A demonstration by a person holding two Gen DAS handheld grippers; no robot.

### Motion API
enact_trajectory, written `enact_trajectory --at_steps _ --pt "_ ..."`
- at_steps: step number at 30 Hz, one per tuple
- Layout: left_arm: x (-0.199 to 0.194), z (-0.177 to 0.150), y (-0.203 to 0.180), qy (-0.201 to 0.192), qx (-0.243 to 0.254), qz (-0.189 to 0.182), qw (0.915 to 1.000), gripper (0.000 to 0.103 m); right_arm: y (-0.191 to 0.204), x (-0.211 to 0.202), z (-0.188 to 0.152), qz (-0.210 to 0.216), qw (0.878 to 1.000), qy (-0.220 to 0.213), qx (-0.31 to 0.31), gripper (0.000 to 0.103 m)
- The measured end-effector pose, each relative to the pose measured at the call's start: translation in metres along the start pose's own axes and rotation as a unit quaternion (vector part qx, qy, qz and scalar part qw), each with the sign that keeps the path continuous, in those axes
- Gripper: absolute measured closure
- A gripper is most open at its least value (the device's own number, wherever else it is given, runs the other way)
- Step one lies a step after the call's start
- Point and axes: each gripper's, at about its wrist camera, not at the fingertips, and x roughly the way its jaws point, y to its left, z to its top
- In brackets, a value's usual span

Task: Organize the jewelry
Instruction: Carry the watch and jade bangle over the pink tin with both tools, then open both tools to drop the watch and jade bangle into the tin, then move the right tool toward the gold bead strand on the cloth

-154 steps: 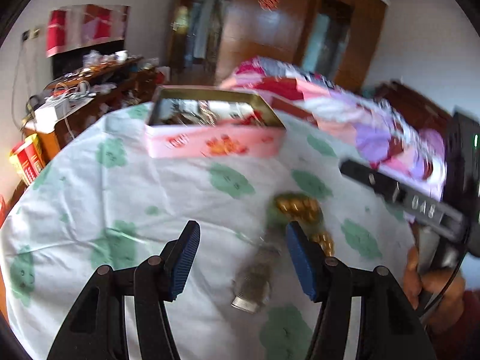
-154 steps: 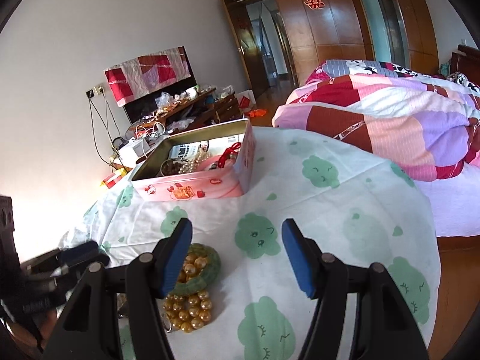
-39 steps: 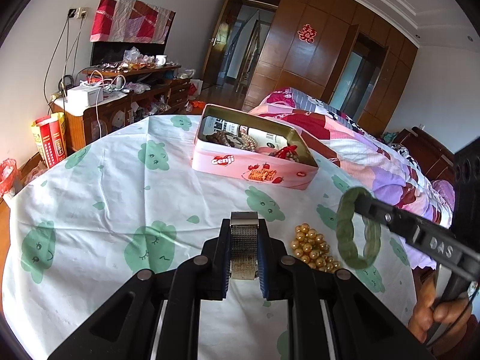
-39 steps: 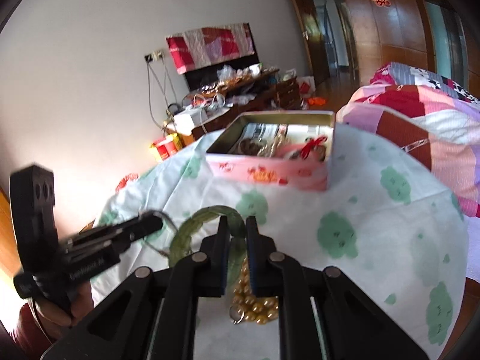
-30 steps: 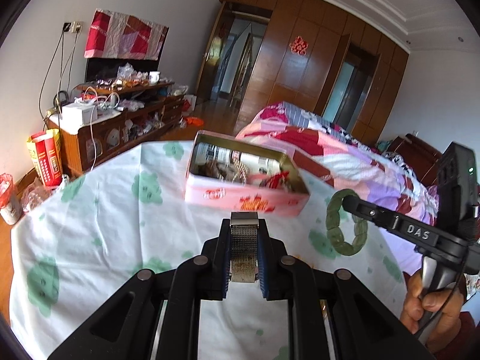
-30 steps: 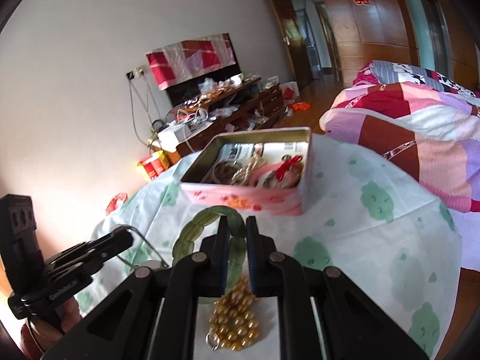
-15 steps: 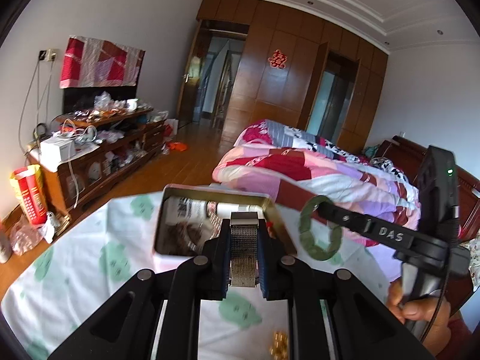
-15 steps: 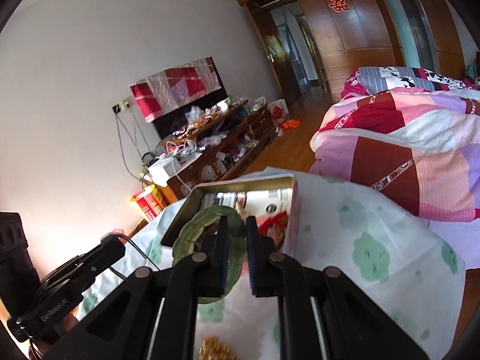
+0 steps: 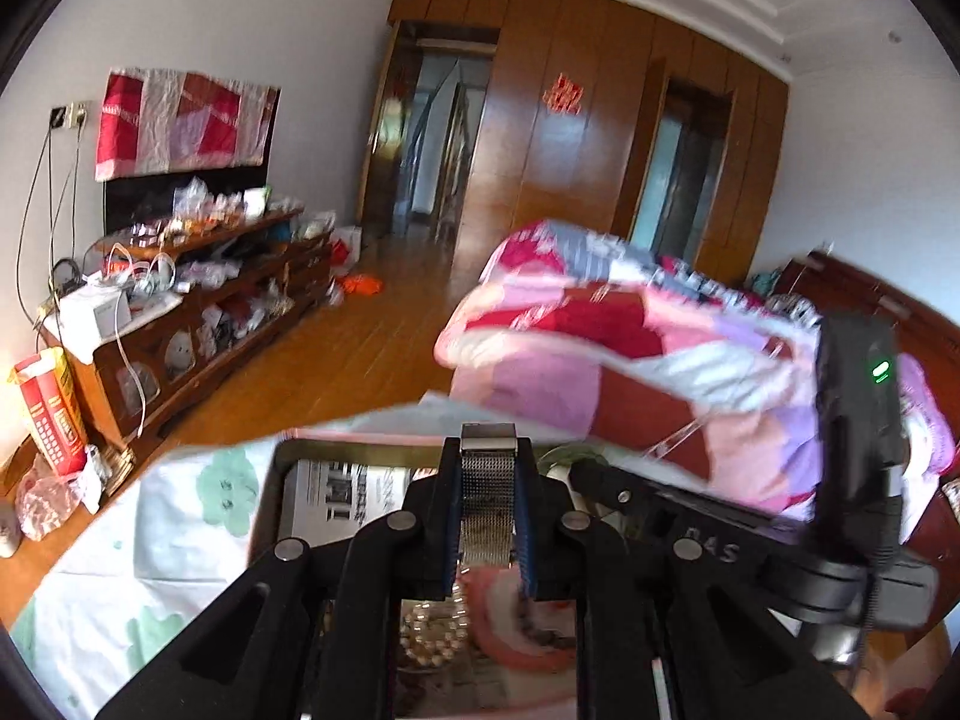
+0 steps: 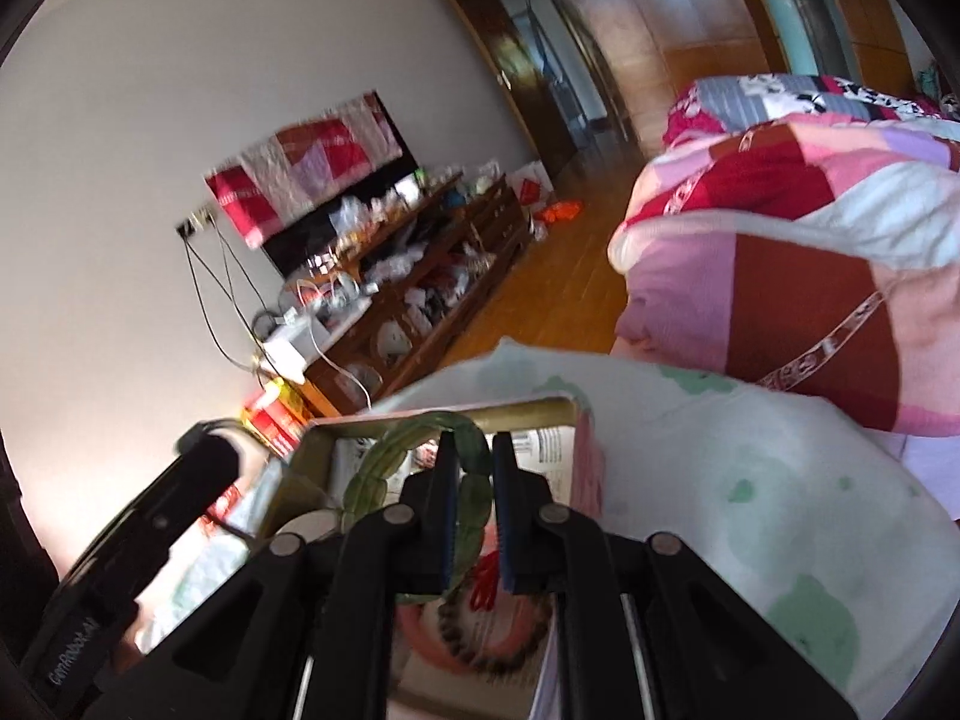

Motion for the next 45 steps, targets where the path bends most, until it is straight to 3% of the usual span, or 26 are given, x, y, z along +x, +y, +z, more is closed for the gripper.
enact_trajectory --at_steps 5,10,14,17,18,19,21,29,32,45 --pt "0.019 -0.012 0.008 0.04 -0.006 0.026 0.9989 0.088 0.0 0.017 -0.007 -0.024 0.999 0.011 -0.025 0.089" --pt "0.02 -0.015 0.005 0.043 0.011 0.057 0.9974 0.088 0.01 0.014 -0.013 -0.039 0.997 0.003 -0.069 0.086" --pt "0.028 -0.015 0.0 0.064 0.033 0.071 0.9949 0.085 0.012 0.012 -0.014 -0.051 0.995 -0.005 -0.082 0.073" --pt "0.025 -0.015 -0.002 0.06 0.039 0.076 0.9946 0.06 0.013 0.004 -0.013 -0.045 0.995 -0.021 -0.082 0.051" --pt "0.023 -0.014 -0.003 0.054 0.04 0.079 0.9946 0.047 0.014 -0.003 -0.012 -0.052 0.994 -0.039 -0.084 0.046" --pt "0.017 -0.013 -0.005 0.043 0.041 0.085 0.9946 0.039 0.015 -0.007 -0.011 -0.054 0.994 -0.051 -0.086 0.046" --pt "0.011 -0.012 -0.006 0.028 0.042 0.092 0.9945 0.033 0.015 -0.018 -0.009 -0.06 0.992 -0.076 -0.084 0.046" --pt "-0.012 -0.019 -0.008 0.026 0.042 0.119 0.9917 0.033 0.015 -0.03 -0.015 -0.101 0.987 -0.088 -0.084 0.037" --pt "-0.024 -0.024 -0.01 0.025 0.041 0.128 0.9906 0.033 0.013 -0.044 -0.023 -0.116 0.985 -0.096 -0.081 0.025" --pt "-0.067 -0.053 -0.007 0.035 0.009 0.151 0.9879 0.033 0.002 -0.096 -0.064 -0.134 0.986 -0.093 -0.044 0.025"
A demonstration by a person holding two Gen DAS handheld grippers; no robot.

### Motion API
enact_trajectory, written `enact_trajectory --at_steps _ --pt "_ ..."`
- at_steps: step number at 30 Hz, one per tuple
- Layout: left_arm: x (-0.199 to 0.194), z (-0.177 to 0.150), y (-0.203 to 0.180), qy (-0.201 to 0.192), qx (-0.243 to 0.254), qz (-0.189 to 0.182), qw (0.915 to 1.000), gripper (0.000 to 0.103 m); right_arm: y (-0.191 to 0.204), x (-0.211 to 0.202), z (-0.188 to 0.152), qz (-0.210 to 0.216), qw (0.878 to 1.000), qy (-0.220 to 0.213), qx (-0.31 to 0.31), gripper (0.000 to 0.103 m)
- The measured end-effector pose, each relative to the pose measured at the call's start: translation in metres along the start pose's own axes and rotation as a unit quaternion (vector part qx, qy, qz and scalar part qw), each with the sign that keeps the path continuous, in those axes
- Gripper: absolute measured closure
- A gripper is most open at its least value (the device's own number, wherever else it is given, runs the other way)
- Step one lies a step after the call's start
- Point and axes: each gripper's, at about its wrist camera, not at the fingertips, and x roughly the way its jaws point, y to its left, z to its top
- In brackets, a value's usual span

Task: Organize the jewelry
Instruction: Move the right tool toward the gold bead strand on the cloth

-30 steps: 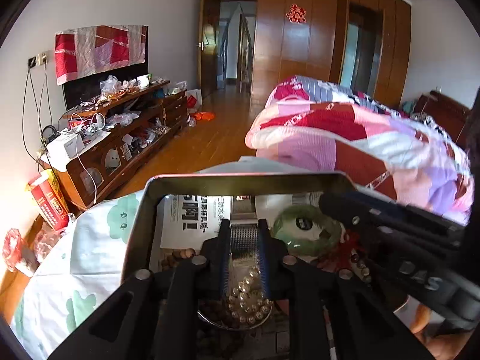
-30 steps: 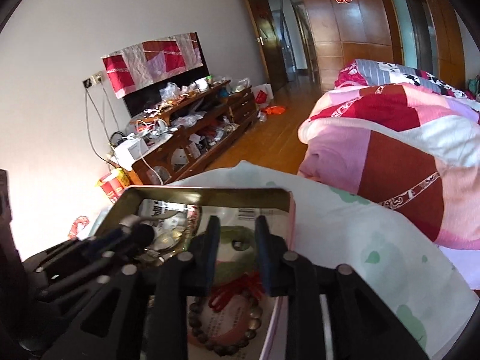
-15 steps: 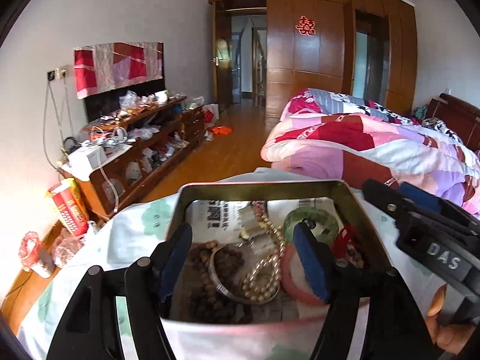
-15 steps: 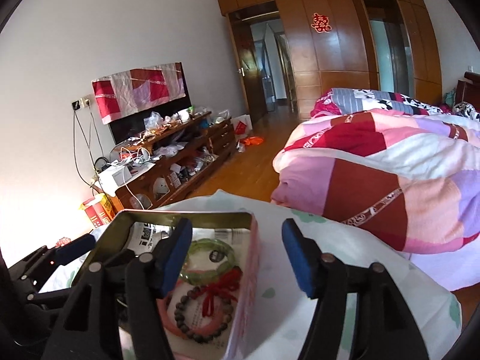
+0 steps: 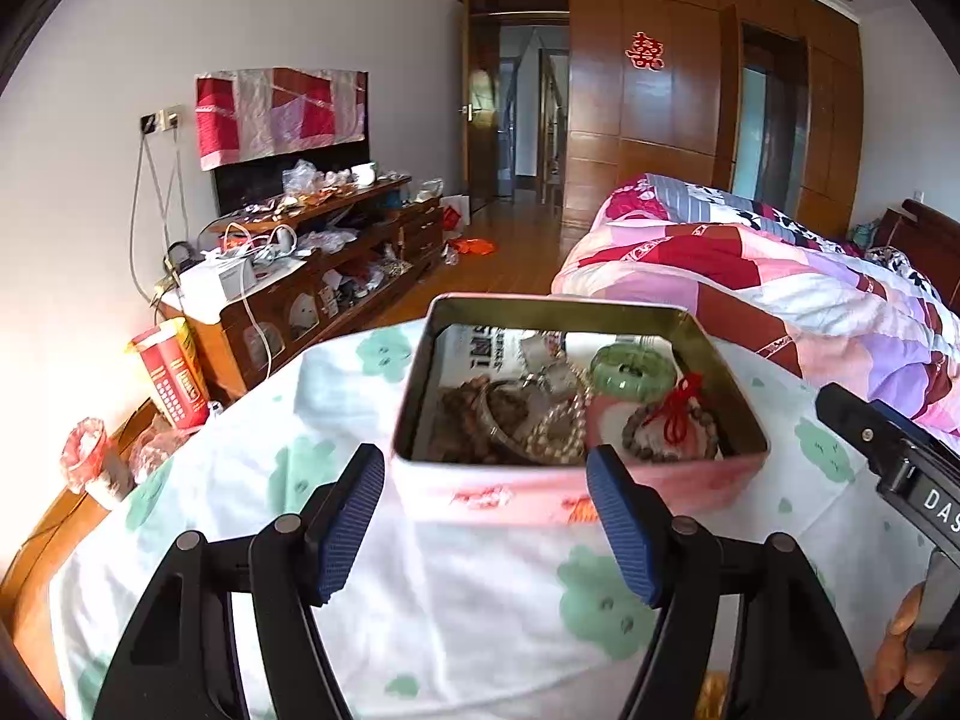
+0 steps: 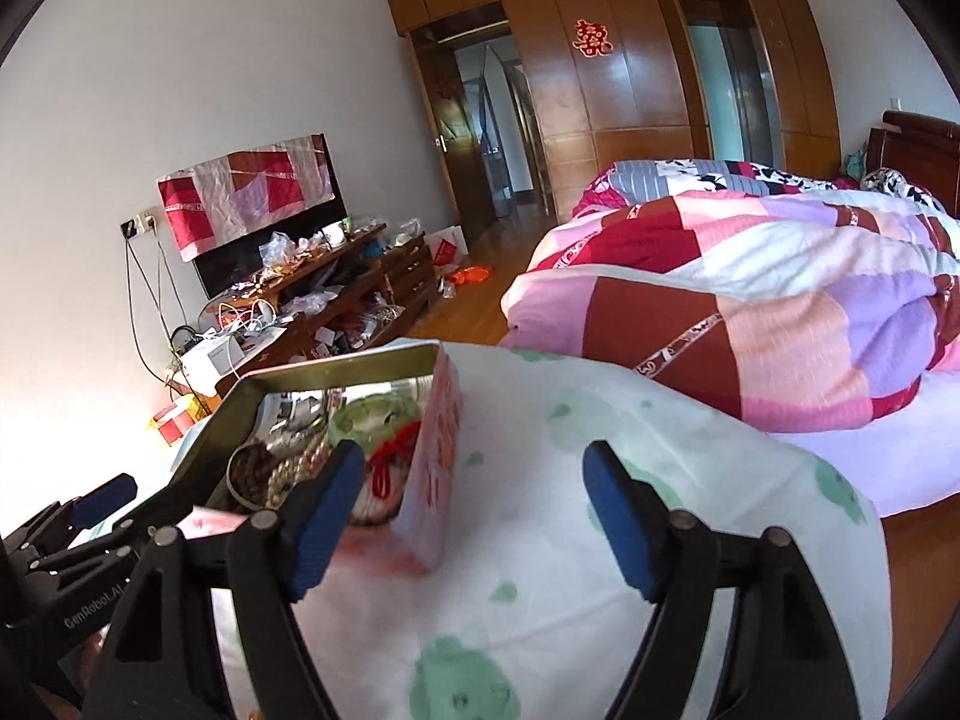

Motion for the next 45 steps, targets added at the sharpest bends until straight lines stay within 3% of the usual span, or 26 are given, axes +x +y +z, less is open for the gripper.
enact_trajectory --at_steps 5,17,28,40,45 --pt "-0.013 -0.016 0.004 0.008 -0.011 -0.003 0.9999 0.033 0.003 -0.013 -0.012 0.007 1.0 0.006 0.002 0.025" --pt "-0.039 -0.045 0.001 0.01 0.0 0.028 0.9996 0.033 0.007 -0.042 -0.03 0.017 1.0 -0.002 0.005 0.025" --pt "-0.062 -0.049 -0.002 -0.024 0.004 0.049 0.9985 0.033 0.022 -0.069 -0.037 0.014 0.999 -0.032 -0.028 0.025" --pt "-0.07 -0.06 0.002 -0.008 -0.009 0.036 0.9993 0.033 0.024 -0.086 -0.046 0.018 0.998 -0.039 -0.039 0.025" --pt "-0.072 -0.063 0.012 0.0 -0.037 0.031 0.9988 0.033 0.014 -0.083 -0.049 0.023 1.0 -0.014 -0.015 0.025"
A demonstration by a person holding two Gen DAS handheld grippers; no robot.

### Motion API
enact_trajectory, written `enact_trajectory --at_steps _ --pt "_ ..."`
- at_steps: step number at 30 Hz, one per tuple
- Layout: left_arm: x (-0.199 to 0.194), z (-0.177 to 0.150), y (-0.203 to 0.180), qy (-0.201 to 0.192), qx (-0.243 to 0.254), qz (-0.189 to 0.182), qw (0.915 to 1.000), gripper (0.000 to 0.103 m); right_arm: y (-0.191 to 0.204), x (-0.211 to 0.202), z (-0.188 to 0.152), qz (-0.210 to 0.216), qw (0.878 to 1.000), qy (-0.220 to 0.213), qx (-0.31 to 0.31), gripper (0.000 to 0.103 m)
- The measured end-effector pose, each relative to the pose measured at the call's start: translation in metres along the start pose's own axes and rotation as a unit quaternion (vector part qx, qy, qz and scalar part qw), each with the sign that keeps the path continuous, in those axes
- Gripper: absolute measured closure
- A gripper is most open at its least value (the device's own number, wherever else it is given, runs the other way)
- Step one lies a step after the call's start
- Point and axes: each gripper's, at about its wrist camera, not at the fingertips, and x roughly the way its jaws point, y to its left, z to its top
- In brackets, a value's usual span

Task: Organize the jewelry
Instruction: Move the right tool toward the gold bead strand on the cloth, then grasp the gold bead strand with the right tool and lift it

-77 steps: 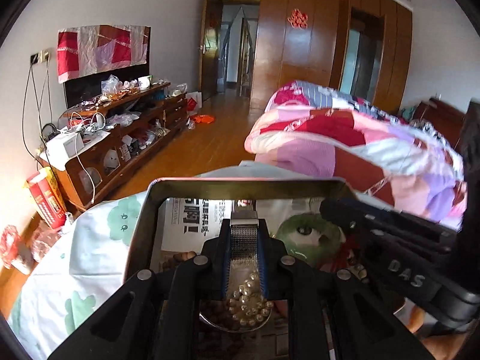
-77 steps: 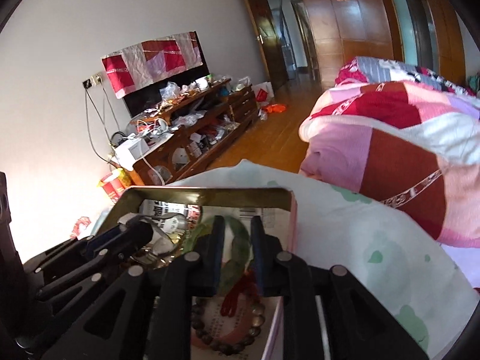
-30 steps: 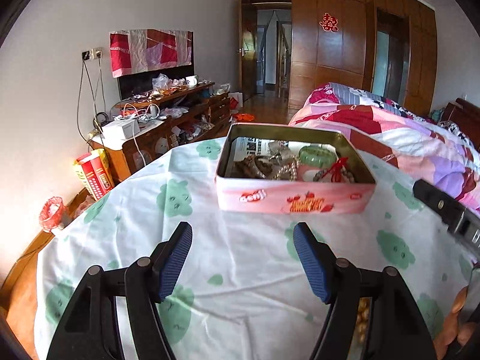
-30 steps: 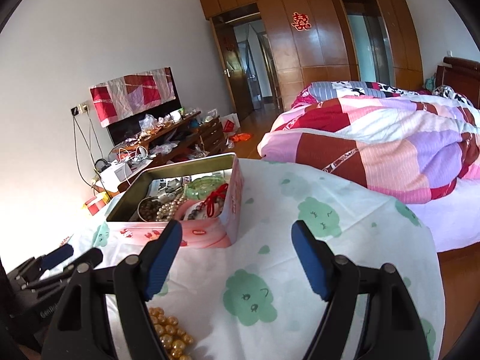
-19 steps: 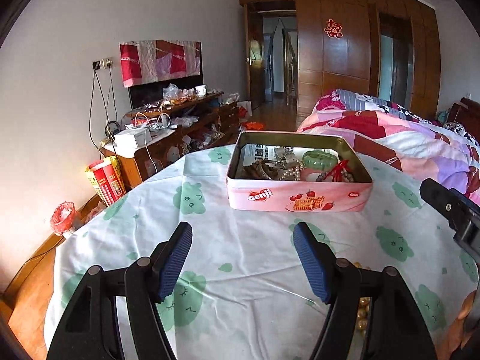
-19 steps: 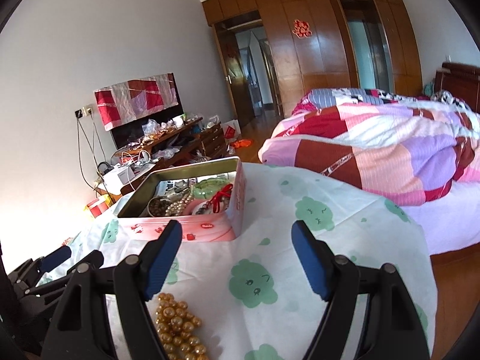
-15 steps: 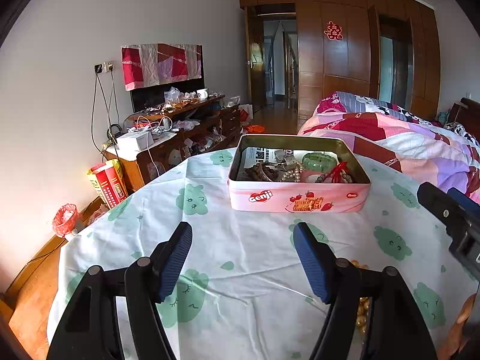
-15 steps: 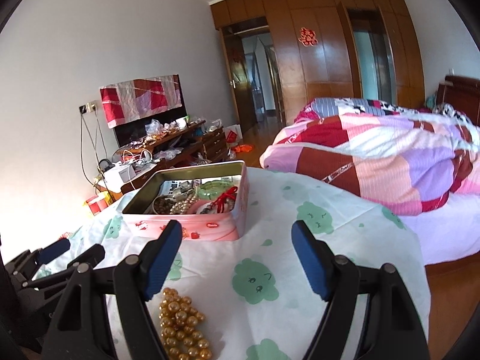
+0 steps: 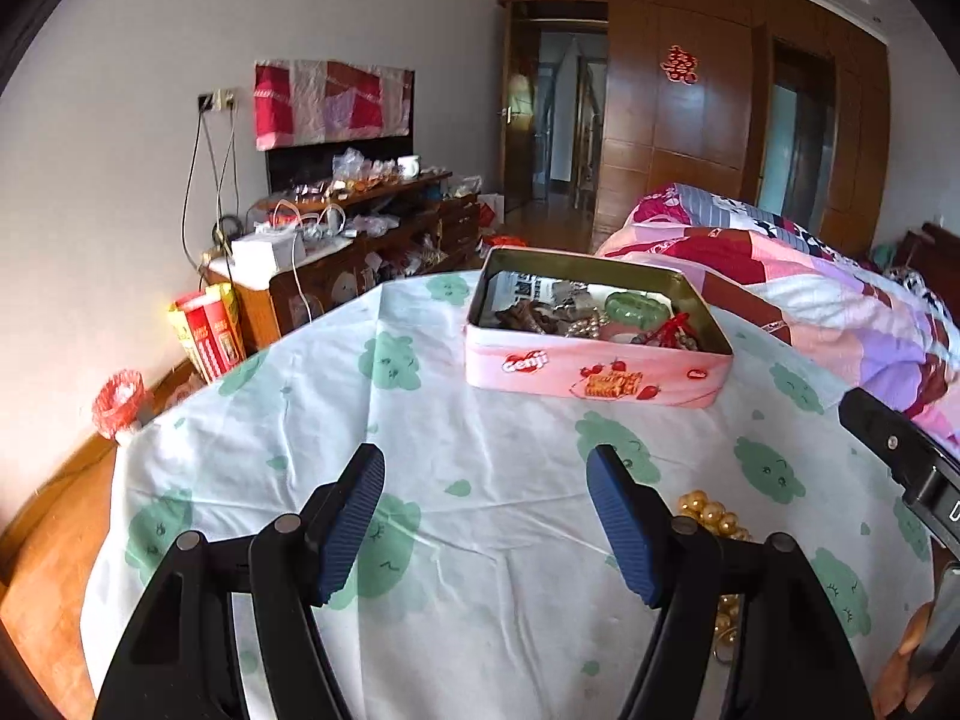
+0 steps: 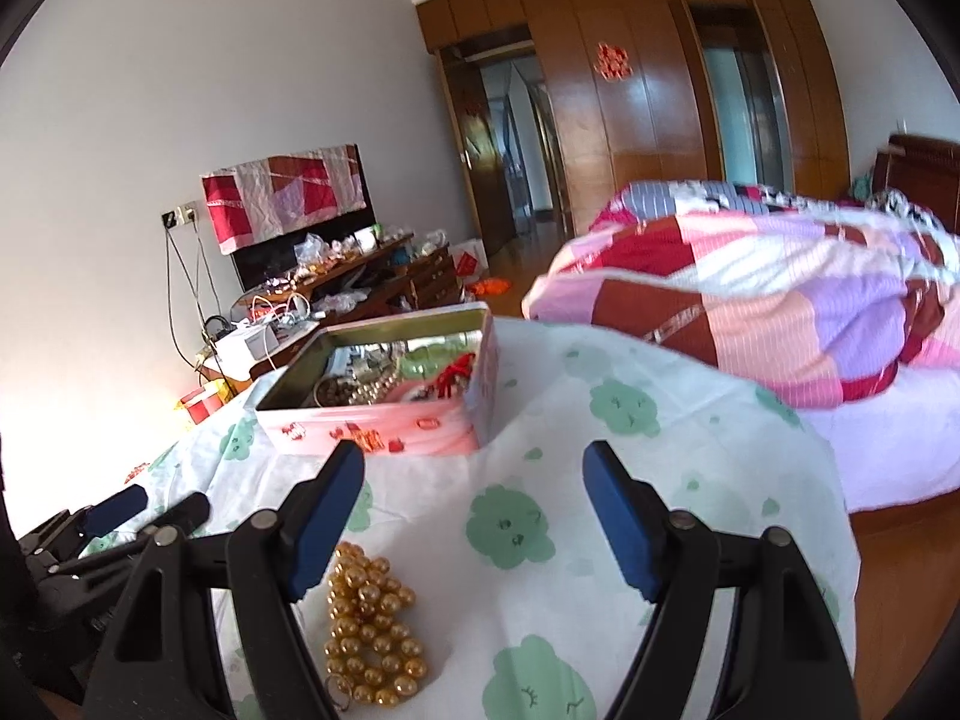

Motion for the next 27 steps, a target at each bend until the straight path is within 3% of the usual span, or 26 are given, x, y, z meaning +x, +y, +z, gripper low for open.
enact_trajectory --at_steps 5,10,17,19,20,21,22,23,25,27 --pt "0.002 -0.006 0.001 0.021 -0.001 -0.008 0.9997 0.033 -0.006 0.004 -0.003 0.02 0.999 0.028 0.017 0.025" --pt "-0.001 -0.008 0.001 0.018 0.001 -0.004 0.9998 0.033 0.002 0.012 -0.01 0.071 0.994 0.082 0.003 0.026" --pt "-0.006 -0.009 0.0 0.02 0.007 -0.016 0.9997 0.033 0.034 0.054 -0.026 0.125 0.969 0.206 -0.056 0.028" --pt "-0.004 -0.01 0.001 0.028 0.008 -0.023 0.9993 0.033 0.041 0.063 -0.032 0.136 0.96 0.235 -0.07 0.041" --pt "-0.003 -0.011 0.001 0.033 0.008 -0.026 0.9991 0.033 0.044 0.065 -0.034 0.133 0.958 0.242 -0.078 0.051" --pt "-0.002 -0.012 0.002 0.036 0.008 -0.029 0.9989 0.033 0.045 0.064 -0.034 0.13 0.959 0.238 -0.081 0.07" --pt "-0.002 -0.012 0.001 0.039 0.008 -0.032 0.9987 0.033 0.043 0.065 -0.035 0.137 0.958 0.239 -0.077 0.074" --pt "-0.002 -0.012 0.001 0.04 0.008 -0.04 0.9984 0.033 0.04 0.065 -0.035 0.143 0.958 0.238 -0.069 0.086" --pt "-0.004 -0.013 -0.001 0.041 0.014 -0.06 0.9972 0.033 0.031 0.065 -0.032 0.149 0.96 0.233 -0.043 0.09" --pt "-0.007 -0.014 -0.007 0.041 0.029 -0.083 0.9953 0.033 0.013 0.057 -0.026 0.143 0.969 0.199 0.0 0.09"
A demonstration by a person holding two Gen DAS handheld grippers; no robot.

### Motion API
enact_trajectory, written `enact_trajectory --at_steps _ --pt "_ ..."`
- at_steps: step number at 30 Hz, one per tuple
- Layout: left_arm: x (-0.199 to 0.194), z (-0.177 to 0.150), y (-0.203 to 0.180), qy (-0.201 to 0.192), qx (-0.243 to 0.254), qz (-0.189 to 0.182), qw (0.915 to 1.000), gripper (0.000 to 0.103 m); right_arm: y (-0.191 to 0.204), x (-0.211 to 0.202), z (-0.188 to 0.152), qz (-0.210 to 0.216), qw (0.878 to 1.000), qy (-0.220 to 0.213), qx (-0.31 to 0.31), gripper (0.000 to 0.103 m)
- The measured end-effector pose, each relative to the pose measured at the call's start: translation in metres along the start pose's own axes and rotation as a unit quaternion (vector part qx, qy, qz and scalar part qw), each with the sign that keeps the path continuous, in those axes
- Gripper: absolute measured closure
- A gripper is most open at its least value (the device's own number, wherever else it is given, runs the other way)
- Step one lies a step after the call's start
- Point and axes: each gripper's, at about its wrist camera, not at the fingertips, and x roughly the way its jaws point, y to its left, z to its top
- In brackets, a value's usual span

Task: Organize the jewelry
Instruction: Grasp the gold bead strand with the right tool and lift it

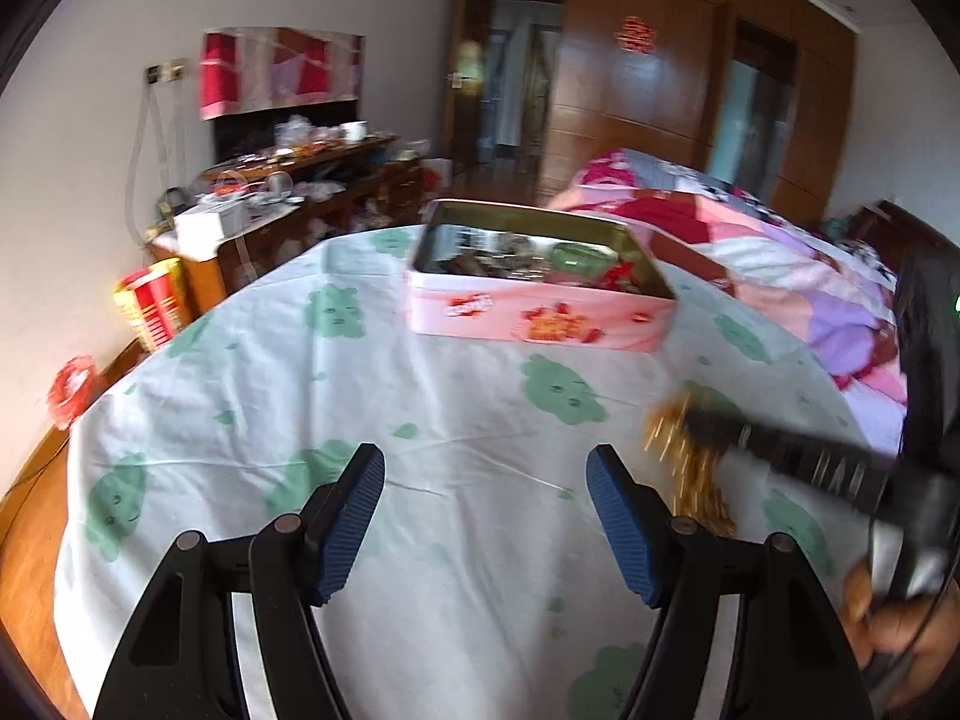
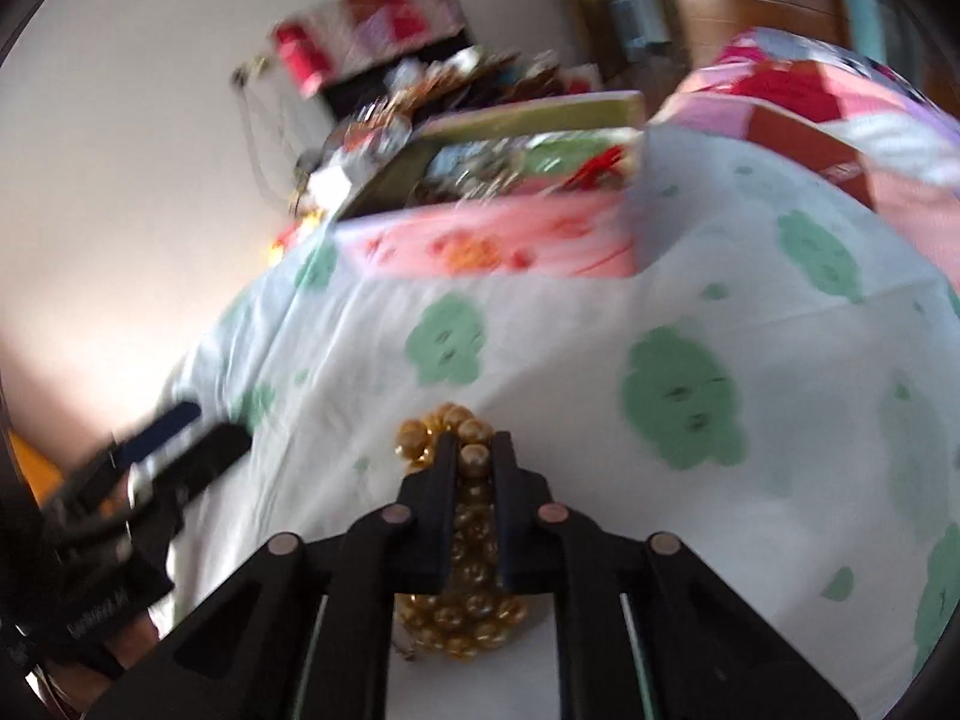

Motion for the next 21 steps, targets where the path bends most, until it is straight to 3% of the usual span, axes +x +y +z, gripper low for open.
enact_trajectory --at_steps 3,5,8,12,14,15,16,21 --pt "0.0 -0.001 -0.012 0.01 0.03 -0.036 0.9989 0.033 -0.012 -0.029 0.002 -0.012 0.996 -0.08 0.031 0.09" --pt "0.002 -0.004 -0.021 0.028 0.055 -0.065 0.996 0.033 -0.018 -0.039 0.001 -0.029 0.993 -0.109 0.042 0.09" --pt "0.01 -0.01 -0.042 0.07 0.103 -0.097 0.9874 0.033 -0.028 -0.04 -0.001 -0.028 0.991 -0.111 0.069 0.09" --pt "0.014 -0.016 -0.061 0.094 0.142 -0.119 0.9782 0.033 -0.026 -0.042 -0.002 -0.029 0.991 -0.114 0.068 0.09" --pt "0.018 -0.019 -0.066 0.113 0.149 -0.132 0.9735 0.05 -0.022 -0.04 -0.002 -0.029 0.991 -0.113 0.061 0.09" --pt "0.021 -0.021 -0.068 0.123 0.153 -0.131 0.9718 0.065 -0.022 -0.038 0.001 -0.029 0.992 -0.112 0.06 0.09" --pt "0.026 -0.023 -0.07 0.136 0.157 -0.122 0.9706 0.071 -0.023 -0.038 0.002 -0.03 0.992 -0.111 0.059 0.09" --pt "0.025 -0.027 -0.078 0.139 0.18 -0.116 0.9669 0.071 -0.024 -0.038 0.002 -0.025 0.992 -0.11 0.063 0.089"
